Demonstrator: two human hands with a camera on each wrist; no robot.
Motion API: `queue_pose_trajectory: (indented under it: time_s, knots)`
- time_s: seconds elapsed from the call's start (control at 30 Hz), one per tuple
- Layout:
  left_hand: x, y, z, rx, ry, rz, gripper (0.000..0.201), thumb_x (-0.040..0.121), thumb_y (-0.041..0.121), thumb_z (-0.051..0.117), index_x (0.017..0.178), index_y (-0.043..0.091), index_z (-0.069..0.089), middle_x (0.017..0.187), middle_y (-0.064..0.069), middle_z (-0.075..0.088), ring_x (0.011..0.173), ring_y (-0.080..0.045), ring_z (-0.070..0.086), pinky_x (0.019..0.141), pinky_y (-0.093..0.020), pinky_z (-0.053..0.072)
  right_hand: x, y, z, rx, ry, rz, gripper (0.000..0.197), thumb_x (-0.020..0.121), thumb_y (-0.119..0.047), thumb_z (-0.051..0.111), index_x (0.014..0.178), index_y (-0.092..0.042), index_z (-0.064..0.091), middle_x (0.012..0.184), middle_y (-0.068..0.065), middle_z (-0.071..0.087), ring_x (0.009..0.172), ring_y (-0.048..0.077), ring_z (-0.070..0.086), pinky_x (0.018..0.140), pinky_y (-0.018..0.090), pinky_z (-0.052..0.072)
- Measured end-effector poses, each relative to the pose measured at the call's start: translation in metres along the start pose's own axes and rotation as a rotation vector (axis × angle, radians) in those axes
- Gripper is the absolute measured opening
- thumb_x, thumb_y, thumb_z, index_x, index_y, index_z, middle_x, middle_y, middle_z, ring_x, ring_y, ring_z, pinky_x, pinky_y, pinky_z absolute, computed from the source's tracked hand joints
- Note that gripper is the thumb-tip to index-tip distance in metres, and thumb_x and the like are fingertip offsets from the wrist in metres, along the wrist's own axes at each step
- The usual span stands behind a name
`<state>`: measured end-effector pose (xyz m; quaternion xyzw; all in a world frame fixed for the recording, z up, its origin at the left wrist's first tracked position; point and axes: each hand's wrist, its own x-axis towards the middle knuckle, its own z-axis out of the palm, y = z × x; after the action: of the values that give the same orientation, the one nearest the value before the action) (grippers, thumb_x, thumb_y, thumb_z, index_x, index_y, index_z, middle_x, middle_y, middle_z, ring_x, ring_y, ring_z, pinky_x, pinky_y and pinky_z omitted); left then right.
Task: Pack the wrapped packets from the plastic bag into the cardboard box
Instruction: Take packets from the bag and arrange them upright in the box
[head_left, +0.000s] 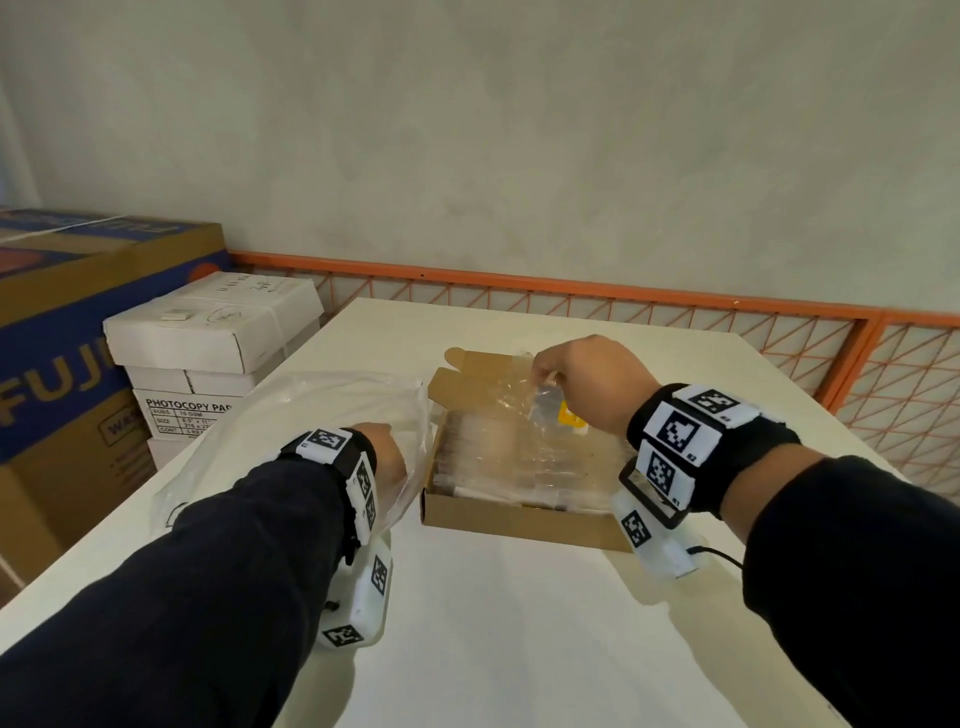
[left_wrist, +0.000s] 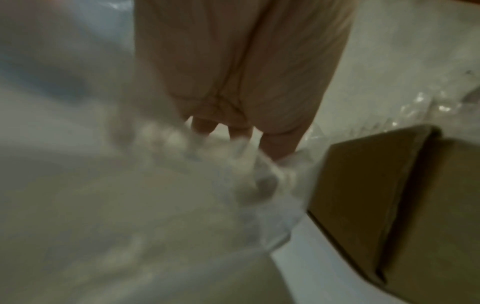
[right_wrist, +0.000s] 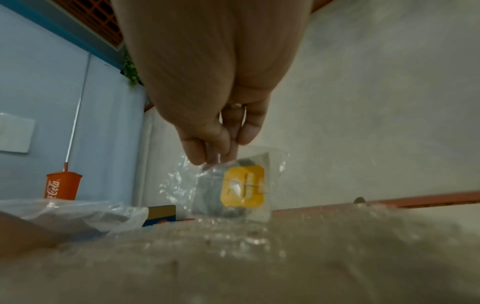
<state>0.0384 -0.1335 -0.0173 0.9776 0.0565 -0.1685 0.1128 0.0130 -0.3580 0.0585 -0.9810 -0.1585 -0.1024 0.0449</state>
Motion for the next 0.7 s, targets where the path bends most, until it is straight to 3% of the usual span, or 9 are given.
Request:
queue_pose_trajectory:
  time_s: [0.1,0.17,0.27,0.37,0.43,0.5,0.57,0.63,0.7]
  knots:
    - [0.002,-0.001,-0.001,0.082,0.016,0.029,0.061,0.093,0.028,0.053,0.145,0.01,0.028,0.153,-0.008,0.027,0.141,-0.023,0.028,0.113,-0.031,0.024,0.001,-0.001,-0.009,-0.046,0.108,0.009,0.047,0.079,0.012,0.042,0.109,-0.018,0.065,0.105,0.007,0.067,0.093,0.027,0.06,0.067,0.027,0.036]
    - [0.0,0.001,-0.004,0.114,0.031,0.049,0.056,0.09,0.029,0.056,0.141,0.013,0.038,0.147,-0.007,0.039,0.135,-0.024,0.038,0.108,-0.03,0.031,-0.001,-0.001,-0.013,-0.041,0.111,0.032,0.048,0.079,0.012,0.042,0.109,-0.017,0.065,0.107,0.006,0.067,0.096,0.026,0.059,0.068,0.024,0.033]
    - [-0.003,0.003,-0.002,0.171,0.084,0.072,0.049,0.089,0.025,0.057,0.136,0.016,0.046,0.141,-0.004,0.047,0.129,-0.023,0.045,0.104,-0.029,0.036,-0.003,0.0,-0.007,0.005,-0.071,0.056,0.049,0.079,0.014,0.04,0.107,-0.018,0.066,0.115,0.006,0.064,0.103,0.027,0.058,0.083,0.033,0.047]
    - [-0.004,0.003,-0.001,0.162,0.136,0.056,0.038,0.088,0.018,0.055,0.127,0.016,0.055,0.132,-0.003,0.055,0.121,-0.023,0.052,0.1,-0.029,0.042,-0.008,0.0,0.0,-0.017,-0.301,0.111,0.042,0.084,0.005,0.044,0.114,-0.02,0.06,0.126,0.004,0.058,0.117,0.028,0.052,0.102,0.047,0.037]
    - [-0.006,0.003,-0.005,0.099,0.181,0.037,0.032,0.092,0.015,0.049,0.122,0.011,0.057,0.128,-0.007,0.057,0.118,-0.025,0.054,0.096,-0.029,0.042,-0.012,0.002,0.002,0.055,-0.321,0.157,0.037,0.086,0.001,0.044,0.115,-0.02,0.05,0.112,0.004,0.061,0.113,0.028,0.051,0.104,0.049,0.029]
    - [-0.01,0.004,-0.009,0.025,0.235,0.021,0.027,0.094,0.015,0.045,0.114,0.005,0.06,0.122,-0.012,0.06,0.112,-0.028,0.057,0.091,-0.03,0.044,-0.018,0.005,0.002,0.208,-0.246,0.203,0.037,0.09,-0.008,0.047,0.125,-0.019,0.038,0.087,0.001,0.056,0.098,0.025,0.049,0.097,0.045,0.035]
    - [-0.013,0.003,-0.014,-0.053,0.296,0.011,0.028,0.094,0.021,0.045,0.106,0.003,0.062,0.115,-0.014,0.062,0.107,-0.03,0.058,0.085,-0.031,0.044,-0.025,0.005,0.001,0.243,-0.204,0.205,0.056,0.093,-0.029,0.05,0.141,-0.02,0.024,0.109,0.005,0.055,0.109,0.027,0.048,0.1,0.048,0.038]
    - [-0.018,0.001,-0.018,-0.105,0.341,0.005,0.029,0.094,0.023,0.044,0.104,0.002,0.062,0.113,-0.015,0.062,0.106,-0.032,0.057,0.086,-0.033,0.044,-0.031,0.001,0.007,0.159,-0.292,0.162,0.071,0.093,-0.048,0.045,0.149,-0.021,0.011,0.151,0.008,0.029,0.136,0.03,0.032,0.11,0.051,0.028]
    - [-0.021,-0.002,-0.023,-0.179,0.387,0.004,0.026,0.093,0.015,0.044,0.107,0.001,0.06,0.115,-0.016,0.06,0.108,-0.033,0.056,0.088,-0.035,0.043,-0.036,-0.004,0.018,0.069,-0.469,0.133,0.076,0.092,-0.059,0.034,0.151,-0.021,0.004,0.159,0.002,0.005,0.146,0.027,0.008,0.117,0.051,0.014]
